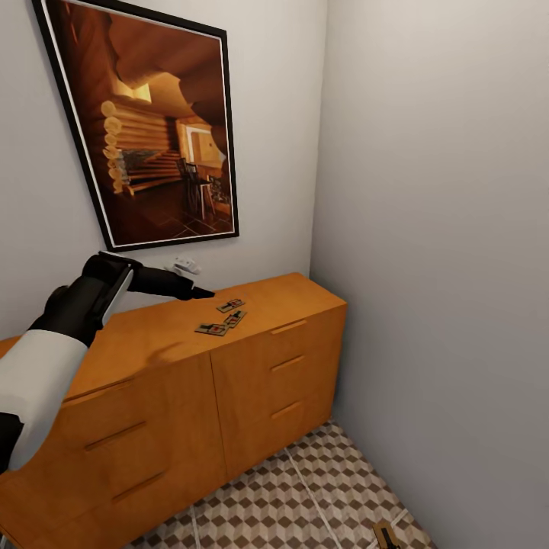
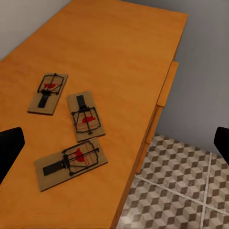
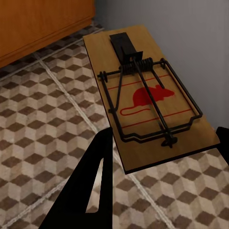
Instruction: Take the four mousetraps from the cabinet in the bathroom and place them on the bathroom floor. Make sure all four end up on the same floor surface, and ensure that at least two of them are either under or directly next to the same bathroom sink.
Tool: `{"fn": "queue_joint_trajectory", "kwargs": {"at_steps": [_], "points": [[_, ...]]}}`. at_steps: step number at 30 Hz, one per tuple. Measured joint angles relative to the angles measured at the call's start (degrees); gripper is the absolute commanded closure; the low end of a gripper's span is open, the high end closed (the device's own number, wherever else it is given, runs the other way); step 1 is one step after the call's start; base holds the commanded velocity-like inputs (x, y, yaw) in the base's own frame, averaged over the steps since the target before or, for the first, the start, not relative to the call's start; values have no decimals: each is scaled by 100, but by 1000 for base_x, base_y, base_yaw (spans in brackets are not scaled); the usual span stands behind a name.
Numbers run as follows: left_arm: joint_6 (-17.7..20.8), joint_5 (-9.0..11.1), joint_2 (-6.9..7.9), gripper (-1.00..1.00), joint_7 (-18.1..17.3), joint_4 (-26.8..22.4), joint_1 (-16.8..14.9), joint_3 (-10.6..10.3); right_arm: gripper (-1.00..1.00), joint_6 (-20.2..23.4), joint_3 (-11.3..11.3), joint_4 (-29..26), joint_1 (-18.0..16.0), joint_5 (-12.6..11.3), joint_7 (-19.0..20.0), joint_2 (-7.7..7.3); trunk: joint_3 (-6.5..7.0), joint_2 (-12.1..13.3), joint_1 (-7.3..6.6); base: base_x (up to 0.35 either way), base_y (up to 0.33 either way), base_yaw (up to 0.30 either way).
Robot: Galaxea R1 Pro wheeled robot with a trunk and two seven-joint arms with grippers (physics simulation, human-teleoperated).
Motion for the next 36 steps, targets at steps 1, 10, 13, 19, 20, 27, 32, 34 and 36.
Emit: {"fn": "queue_joint_trajectory", "kwargs": {"at_steps": [1, 10, 13, 19, 20, 27, 32, 34, 36], "points": [[0, 0, 3, -100, 0, 0, 0, 0, 100, 0, 0, 0, 0, 0, 0, 0, 0, 0, 0, 0, 0, 0], [1, 0, 17, -100, 0, 0, -2, 0, 100, 0, 0, 0, 0, 0, 0, 0, 0, 0, 0, 0, 0, 0], [0, 0, 17, -100, 0, 0, -2, 0, 100, 0, 0, 0, 0, 3, 0, 0, 0, 0, 0, 0, 0, 0], [0, 0, 24, -100, 0, 0, -1, 0, 100, 0, 0, 0, 0, 0, 0, 0, 0, 0, -1, 70, 0, 0], [0, 0, 24, -100, 0, 0, -1, 0, 100, 0, 0, 0, 0, 0, 0, 0, 0, 0, -1, 142, 0, 0], [0, 0, 26, -100, 0, 3, 0, 0, 100, 0, 0, 0, 0, 1, 0, 0, 0, 0, -2, 194, 0, 0], [0, 0, 26, -100, 0, 6, -1, -3, 100, 0, 0, 0, 0, 0, 0, 0, 0, 0, -1, 165, 0, 0], [0, 0, 26, -100, 0, 7, -2, -6, 100, 0, 0, 0, 0, -1, 0, 0, 0, 0, -1, 56, 0, 0], [0, 0, 26, -100, 0, 8, -1, -7, 100, 0, 0, 0, 0, 1, 0, 0, 0, 0, 0, 26, 0, 0]]}}
